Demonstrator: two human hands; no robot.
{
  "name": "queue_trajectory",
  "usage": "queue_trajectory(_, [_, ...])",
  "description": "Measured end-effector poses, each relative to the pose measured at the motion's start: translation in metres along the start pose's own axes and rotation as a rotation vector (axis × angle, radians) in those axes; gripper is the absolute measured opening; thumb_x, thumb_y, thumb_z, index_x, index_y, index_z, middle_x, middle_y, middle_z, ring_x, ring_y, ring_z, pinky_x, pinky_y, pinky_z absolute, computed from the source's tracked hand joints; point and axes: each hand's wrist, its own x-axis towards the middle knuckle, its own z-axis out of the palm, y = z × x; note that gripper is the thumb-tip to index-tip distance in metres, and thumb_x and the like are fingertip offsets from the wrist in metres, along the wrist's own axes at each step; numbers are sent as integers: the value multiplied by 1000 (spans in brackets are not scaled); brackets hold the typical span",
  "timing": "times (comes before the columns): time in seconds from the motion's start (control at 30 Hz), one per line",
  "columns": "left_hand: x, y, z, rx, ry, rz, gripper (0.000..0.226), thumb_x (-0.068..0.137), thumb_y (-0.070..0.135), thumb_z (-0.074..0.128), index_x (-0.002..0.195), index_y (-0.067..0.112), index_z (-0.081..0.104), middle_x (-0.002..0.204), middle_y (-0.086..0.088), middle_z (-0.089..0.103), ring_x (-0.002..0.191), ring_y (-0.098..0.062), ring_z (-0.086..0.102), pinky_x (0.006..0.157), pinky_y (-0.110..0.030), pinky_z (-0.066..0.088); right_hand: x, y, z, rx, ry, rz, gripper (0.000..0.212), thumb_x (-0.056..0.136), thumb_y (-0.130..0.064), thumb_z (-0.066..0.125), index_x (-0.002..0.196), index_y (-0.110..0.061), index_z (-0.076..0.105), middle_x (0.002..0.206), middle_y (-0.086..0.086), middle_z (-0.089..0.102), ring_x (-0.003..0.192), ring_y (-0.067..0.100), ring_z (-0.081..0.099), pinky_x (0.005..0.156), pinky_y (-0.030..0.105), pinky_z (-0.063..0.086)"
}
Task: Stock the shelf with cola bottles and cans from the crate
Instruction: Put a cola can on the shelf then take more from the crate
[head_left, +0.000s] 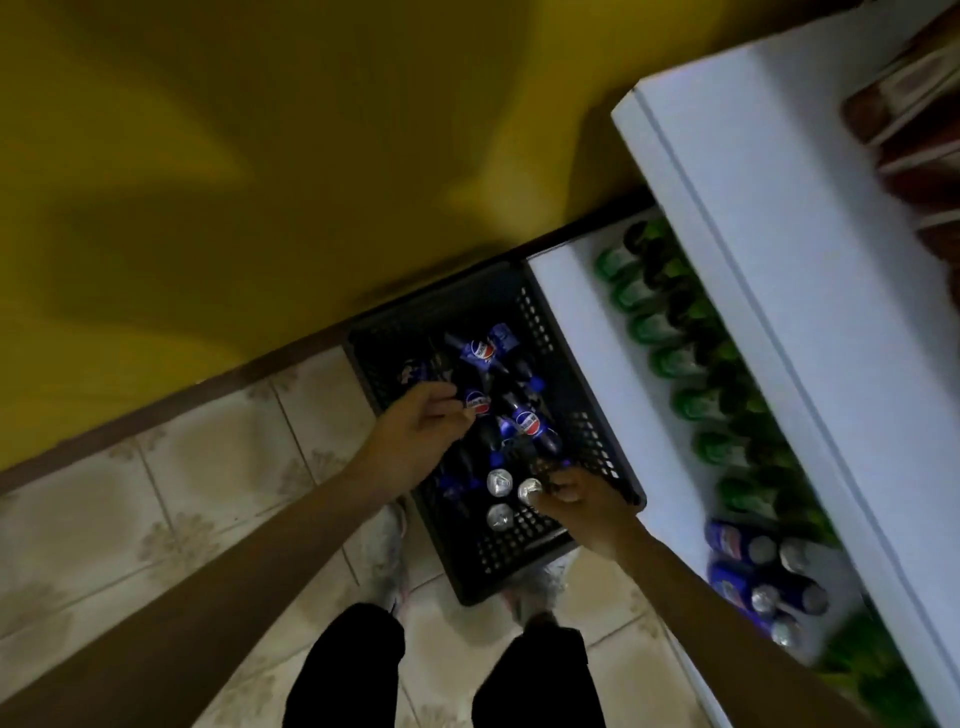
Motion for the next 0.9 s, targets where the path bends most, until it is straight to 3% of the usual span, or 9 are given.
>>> queue_trajectory(0.13, [75, -88, 35, -66, 26, -136, 35, 90, 8, 62, 123, 1, 53, 103, -6, 62, 87, -16, 59, 69, -13, 47, 82, 58, 31, -107, -3, 49, 55, 83, -39, 71, 127, -10, 53, 121, 10, 61, 115, 26, 57, 98, 39, 46])
queue_trajectory(0.27, [133, -171, 62, -10, 8, -241, 21, 90, 13, 63, 109, 12, 56, 103, -6, 62, 107, -26, 60, 87, -30, 47, 156, 98, 66, -238, -16, 34, 59, 80, -47, 71, 125, -14, 52, 118, 9, 62, 112, 27, 59, 90, 35, 48])
queue_trajectory(0.4, [175, -236, 81, 45, -10, -292, 18, 90, 12, 62, 107, 12, 56, 93, -1, 62, 86, -12, 58, 69, -15, 46, 222, 120, 97, -394, 36, -47, 64, 78, -44, 74, 129, -15, 48, 127, 6, 58, 119, 26, 54, 93, 35, 45])
queue_trajectory(0.5, [199, -269, 99, 90, 17, -296, 16, 89, 14, 64, 100, 16, 52, 88, -1, 60, 94, -21, 61, 85, -30, 49, 265, 138, 117, -513, 131, -123, 76, 71, -50, 77, 132, -18, 45, 130, 3, 58, 120, 24, 54, 98, 38, 45])
queue_trajectory(0.6, [218, -285, 124, 69, 58, -287, 16, 92, 15, 60, 105, 10, 52, 76, 6, 56, 83, -18, 56, 75, -29, 47, 298, 151, 133, -634, 179, -157, 81, 76, -50, 70, 141, -17, 35, 141, 6, 47, 133, 26, 42, 110, 43, 33])
queue_trajectory(0.7, [233, -290, 148, 1, 51, -294, 17, 94, 12, 54, 109, 5, 54, 76, 6, 51, 84, -17, 52, 60, -20, 42, 319, 156, 140, -846, 162, -155, 64, 85, -46, 56, 138, -17, 36, 144, 7, 43, 138, 27, 32, 113, 46, 20])
queue_trajectory(0.77, [238, -289, 155, -5, 37, -303, 14, 95, 13, 52, 108, 17, 51, 83, 4, 53, 87, -16, 53, 64, -21, 45, 325, 156, 142, -877, 188, -176, 58, 87, -47, 51, 136, -19, 39, 142, 5, 45, 139, 25, 32, 116, 49, 15])
queue_trajectory(0.9, [227, -278, 144, -43, 0, -294, 16, 91, 9, 58, 102, 19, 51, 91, 2, 60, 92, -19, 60, 71, -20, 49, 302, 151, 127, -817, 266, -242, 60, 79, -54, 56, 131, -26, 45, 135, -5, 54, 137, 17, 37, 116, 50, -5])
